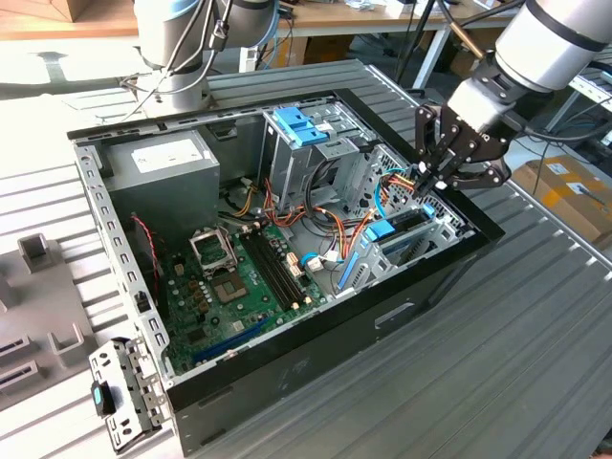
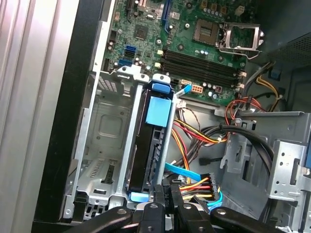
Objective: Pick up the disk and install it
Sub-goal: 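Insert the first disk wire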
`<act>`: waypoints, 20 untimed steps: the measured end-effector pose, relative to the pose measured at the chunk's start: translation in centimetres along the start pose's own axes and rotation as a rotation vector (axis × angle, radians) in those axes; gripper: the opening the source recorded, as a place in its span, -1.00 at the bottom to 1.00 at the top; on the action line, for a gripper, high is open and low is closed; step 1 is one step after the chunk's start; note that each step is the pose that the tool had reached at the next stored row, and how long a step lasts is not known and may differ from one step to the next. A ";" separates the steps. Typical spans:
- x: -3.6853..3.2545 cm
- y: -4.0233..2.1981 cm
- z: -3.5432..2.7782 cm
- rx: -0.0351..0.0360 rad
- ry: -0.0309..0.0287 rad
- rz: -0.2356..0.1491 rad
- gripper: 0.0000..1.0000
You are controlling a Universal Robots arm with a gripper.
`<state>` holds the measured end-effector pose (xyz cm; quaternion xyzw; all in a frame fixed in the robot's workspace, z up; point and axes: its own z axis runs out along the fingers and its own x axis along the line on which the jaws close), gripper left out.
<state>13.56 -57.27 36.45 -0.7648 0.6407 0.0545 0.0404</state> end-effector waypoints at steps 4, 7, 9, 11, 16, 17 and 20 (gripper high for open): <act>0.00 0.00 0.00 0.0030 -0.0002 0.022 -0.66; 0.00 0.00 0.00 0.0063 -0.0004 0.046 -0.66; 0.00 0.00 0.00 0.0076 -0.0005 0.056 -0.66; 0.00 0.01 0.00 0.0088 -0.0005 0.065 -0.66; 0.00 0.01 0.01 0.0127 -0.0007 0.093 -0.66; 0.00 0.02 0.01 0.0133 -0.0008 0.098 -0.66; 0.00 0.03 0.01 0.0175 -0.0011 0.128 -0.66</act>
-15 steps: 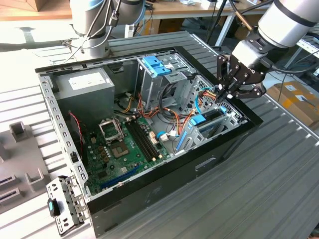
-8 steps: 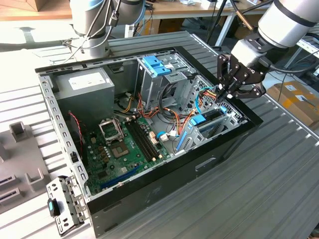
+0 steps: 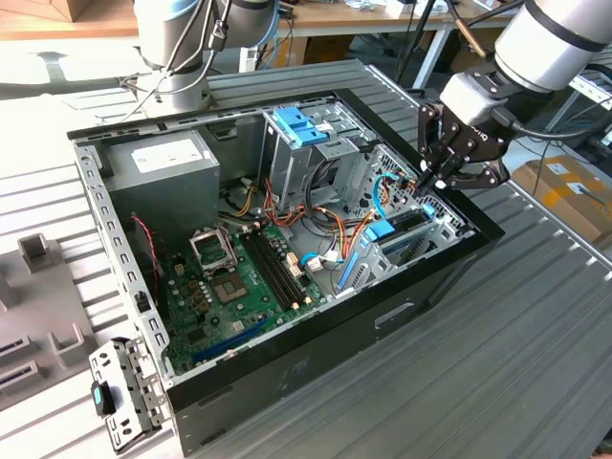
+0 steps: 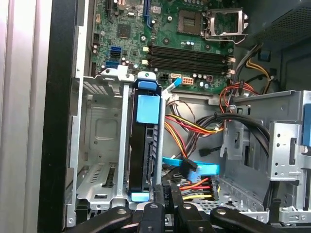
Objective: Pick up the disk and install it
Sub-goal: 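Insert the first disk wire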
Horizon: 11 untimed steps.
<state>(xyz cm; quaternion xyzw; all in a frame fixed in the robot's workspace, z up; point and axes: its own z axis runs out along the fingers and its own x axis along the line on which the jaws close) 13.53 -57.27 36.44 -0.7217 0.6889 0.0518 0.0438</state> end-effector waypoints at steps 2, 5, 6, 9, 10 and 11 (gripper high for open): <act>0.00 0.00 0.00 0.0017 -0.0001 0.012 -0.66; 0.00 0.00 0.00 0.0057 -0.0003 0.042 -0.66; -0.01 0.00 0.00 0.0072 -0.0004 0.053 -0.66; -0.01 0.00 0.01 0.0139 -0.0009 0.101 -0.66; -0.01 0.00 0.01 0.0169 -0.0010 0.124 -0.66; 0.00 0.00 0.01 0.0177 -0.0010 0.130 -0.66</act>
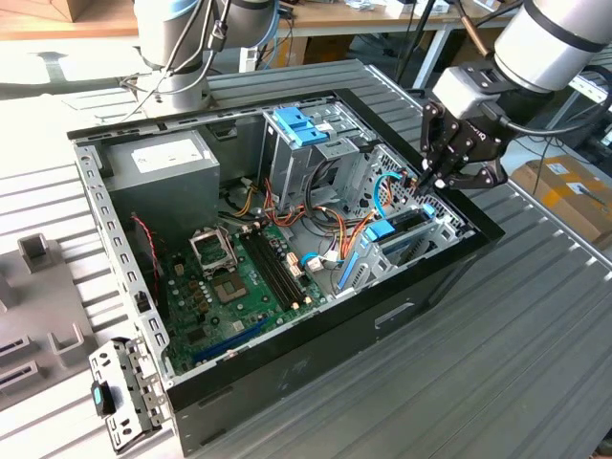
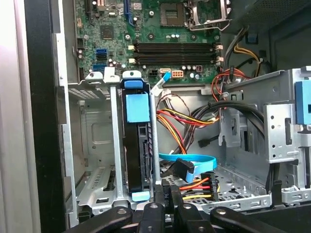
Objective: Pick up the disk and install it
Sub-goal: 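Insert the first disk wire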
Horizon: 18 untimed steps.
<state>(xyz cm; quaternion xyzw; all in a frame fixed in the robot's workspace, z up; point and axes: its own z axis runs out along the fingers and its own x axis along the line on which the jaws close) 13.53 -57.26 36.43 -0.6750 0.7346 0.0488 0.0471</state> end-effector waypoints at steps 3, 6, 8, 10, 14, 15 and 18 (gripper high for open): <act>0.00 0.00 0.00 0.0002 0.0000 0.001 -0.66; 0.05 0.33 0.03 0.0002 0.0000 0.001 -0.66; 0.15 0.70 0.05 0.0001 -0.0008 0.001 -0.66; 0.37 1.17 0.13 -0.0001 -0.0043 0.001 -0.66; 0.76 1.49 0.51 -0.0004 -0.0076 0.001 -0.66; 0.88 1.52 0.69 -0.0005 -0.0078 0.001 -0.66; 0.93 1.53 0.86 -0.0033 -0.0074 -0.019 -0.66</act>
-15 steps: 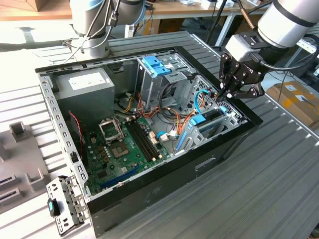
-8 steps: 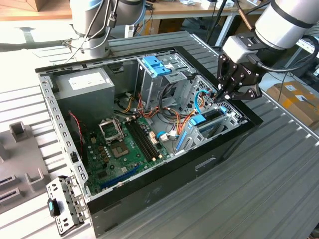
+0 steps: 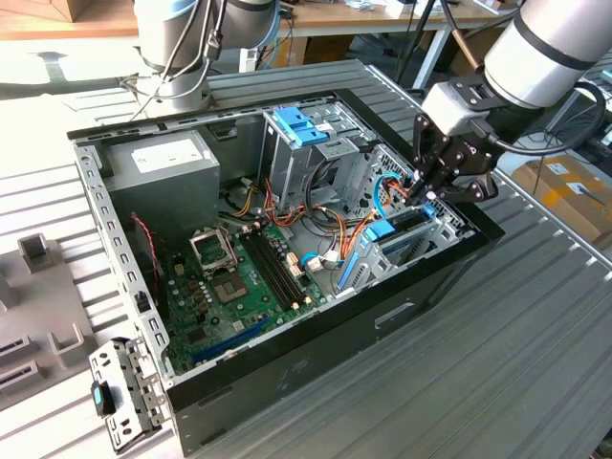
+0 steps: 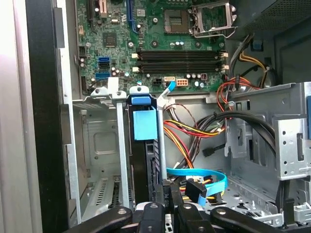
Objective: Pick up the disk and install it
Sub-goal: 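Insert the first disk wire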
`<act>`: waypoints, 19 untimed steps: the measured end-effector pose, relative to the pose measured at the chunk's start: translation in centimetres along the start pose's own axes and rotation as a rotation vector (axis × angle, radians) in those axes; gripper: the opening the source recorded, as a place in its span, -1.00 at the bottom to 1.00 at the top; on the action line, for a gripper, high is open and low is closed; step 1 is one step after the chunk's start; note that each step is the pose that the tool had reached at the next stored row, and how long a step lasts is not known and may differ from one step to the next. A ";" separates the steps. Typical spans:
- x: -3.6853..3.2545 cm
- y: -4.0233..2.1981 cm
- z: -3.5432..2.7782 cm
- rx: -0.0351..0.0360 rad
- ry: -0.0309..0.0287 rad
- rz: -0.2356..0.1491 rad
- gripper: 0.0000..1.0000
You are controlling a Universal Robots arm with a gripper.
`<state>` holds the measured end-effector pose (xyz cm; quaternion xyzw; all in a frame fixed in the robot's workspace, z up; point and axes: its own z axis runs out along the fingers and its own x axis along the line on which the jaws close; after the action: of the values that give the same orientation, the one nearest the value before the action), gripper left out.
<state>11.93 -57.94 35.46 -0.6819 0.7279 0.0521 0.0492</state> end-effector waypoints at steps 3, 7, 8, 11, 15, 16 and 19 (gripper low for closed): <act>0.03 0.00 0.18 -0.0024 0.0000 -0.017 -0.66; 0.15 0.00 0.39 -0.0025 0.0001 -0.017 -0.66; 0.19 0.01 0.45 -0.0025 0.0000 -0.017 -0.66; 0.40 0.01 0.55 -0.0025 0.0001 -0.017 -0.66; 0.64 -0.01 0.71 -0.0025 -0.0002 -0.017 -0.66; 0.66 -0.01 0.79 -0.0025 0.0001 -0.017 -0.66; 0.71 0.00 1.01 -0.0025 0.0001 -0.018 -0.66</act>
<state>11.88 -58.49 34.36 -0.6883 0.7219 0.0525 0.0487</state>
